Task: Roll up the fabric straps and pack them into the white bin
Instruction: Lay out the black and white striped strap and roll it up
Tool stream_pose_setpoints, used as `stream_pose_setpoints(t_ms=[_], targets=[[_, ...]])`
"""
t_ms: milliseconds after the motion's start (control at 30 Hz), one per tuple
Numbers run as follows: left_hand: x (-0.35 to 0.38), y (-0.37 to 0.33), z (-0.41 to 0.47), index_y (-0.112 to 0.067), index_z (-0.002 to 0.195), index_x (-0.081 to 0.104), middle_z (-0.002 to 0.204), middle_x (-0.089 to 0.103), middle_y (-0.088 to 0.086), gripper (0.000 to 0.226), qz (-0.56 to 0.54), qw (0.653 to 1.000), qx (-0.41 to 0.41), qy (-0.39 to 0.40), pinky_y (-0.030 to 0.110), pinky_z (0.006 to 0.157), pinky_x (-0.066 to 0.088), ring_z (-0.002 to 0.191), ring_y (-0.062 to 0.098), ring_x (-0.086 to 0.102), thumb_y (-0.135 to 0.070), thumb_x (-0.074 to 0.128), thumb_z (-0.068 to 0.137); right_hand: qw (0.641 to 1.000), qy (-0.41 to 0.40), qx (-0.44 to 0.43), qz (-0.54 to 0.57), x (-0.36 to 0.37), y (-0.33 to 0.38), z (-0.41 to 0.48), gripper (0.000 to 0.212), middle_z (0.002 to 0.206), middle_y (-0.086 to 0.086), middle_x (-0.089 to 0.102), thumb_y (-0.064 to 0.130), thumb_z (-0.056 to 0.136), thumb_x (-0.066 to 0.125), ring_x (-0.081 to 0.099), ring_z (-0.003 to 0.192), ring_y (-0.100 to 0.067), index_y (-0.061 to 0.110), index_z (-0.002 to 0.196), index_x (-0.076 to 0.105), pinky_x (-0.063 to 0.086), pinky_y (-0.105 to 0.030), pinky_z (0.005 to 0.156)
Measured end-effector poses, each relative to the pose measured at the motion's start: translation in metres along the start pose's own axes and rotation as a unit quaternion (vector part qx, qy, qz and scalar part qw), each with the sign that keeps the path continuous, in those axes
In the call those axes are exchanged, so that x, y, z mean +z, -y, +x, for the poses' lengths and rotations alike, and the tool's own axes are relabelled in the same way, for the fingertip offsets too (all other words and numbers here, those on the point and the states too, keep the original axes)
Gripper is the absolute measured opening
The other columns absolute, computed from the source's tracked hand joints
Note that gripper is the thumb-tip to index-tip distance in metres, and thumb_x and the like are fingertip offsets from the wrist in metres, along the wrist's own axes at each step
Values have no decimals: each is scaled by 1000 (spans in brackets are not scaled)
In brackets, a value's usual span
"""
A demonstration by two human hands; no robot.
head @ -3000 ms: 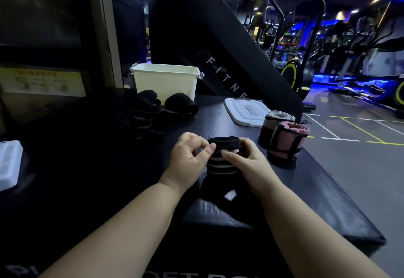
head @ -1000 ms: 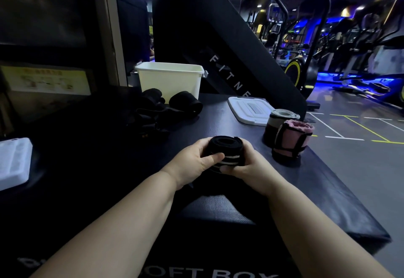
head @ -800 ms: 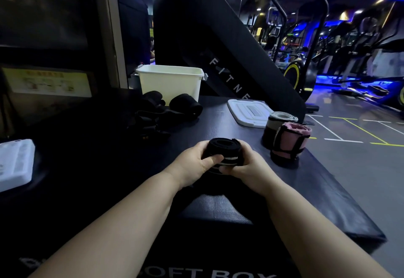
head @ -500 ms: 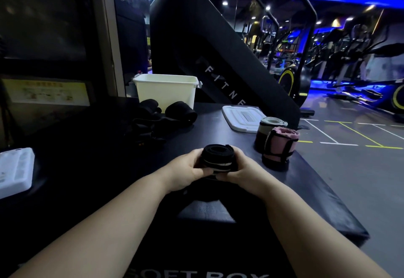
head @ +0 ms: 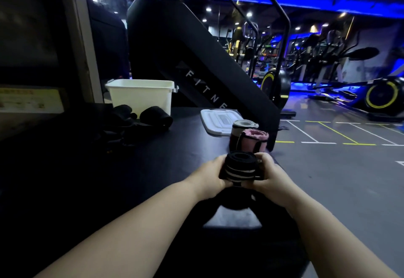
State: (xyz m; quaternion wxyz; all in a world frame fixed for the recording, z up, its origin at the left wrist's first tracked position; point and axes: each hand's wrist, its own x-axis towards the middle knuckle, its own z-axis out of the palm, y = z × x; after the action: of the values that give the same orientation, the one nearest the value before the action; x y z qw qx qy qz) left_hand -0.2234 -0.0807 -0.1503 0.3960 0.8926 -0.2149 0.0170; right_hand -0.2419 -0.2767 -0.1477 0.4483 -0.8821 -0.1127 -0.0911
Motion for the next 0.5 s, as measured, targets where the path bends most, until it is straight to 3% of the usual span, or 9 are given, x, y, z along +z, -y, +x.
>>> stream_pose_setpoints(t_ms=[100,200,400,500], targets=[[18,-14,16,-22,140,42,129,62,2,63,15,1000,1,-8,29,103,41,121,18,55,-18,70,84,1000,-18,21,-12,-17,-15,5,58,108,-3,68,5,71,83,67,90,-7,19,111,43,54,-22,80],[32,-19,33,-24,133,47,124,64,0,54,4,1000,-5,-18,32,101,43,116,17,58,-20,69,84,999,-27,30,-22,-26,-28,13,55,107,-2,67,4,74,81,66,94,-11,15,112,43,50,-18,79],[45,-20,57,-26,125,50,123,61,-2,48,18,999,-12,-46,33,100,44,114,18,57,-19,69,82,998,-43,30,-22,-32,-39,26,51,95,8,60,-1,77,76,57,81,7,12,112,41,43,-2,66],[49,-20,64,-27,125,50,123,61,-2,48,21,998,-9,-52,34,100,44,114,18,57,-20,70,82,997,-61,31,-20,-31,-46,30,52,99,6,62,2,78,76,61,86,-6,16,114,42,43,-2,69]])
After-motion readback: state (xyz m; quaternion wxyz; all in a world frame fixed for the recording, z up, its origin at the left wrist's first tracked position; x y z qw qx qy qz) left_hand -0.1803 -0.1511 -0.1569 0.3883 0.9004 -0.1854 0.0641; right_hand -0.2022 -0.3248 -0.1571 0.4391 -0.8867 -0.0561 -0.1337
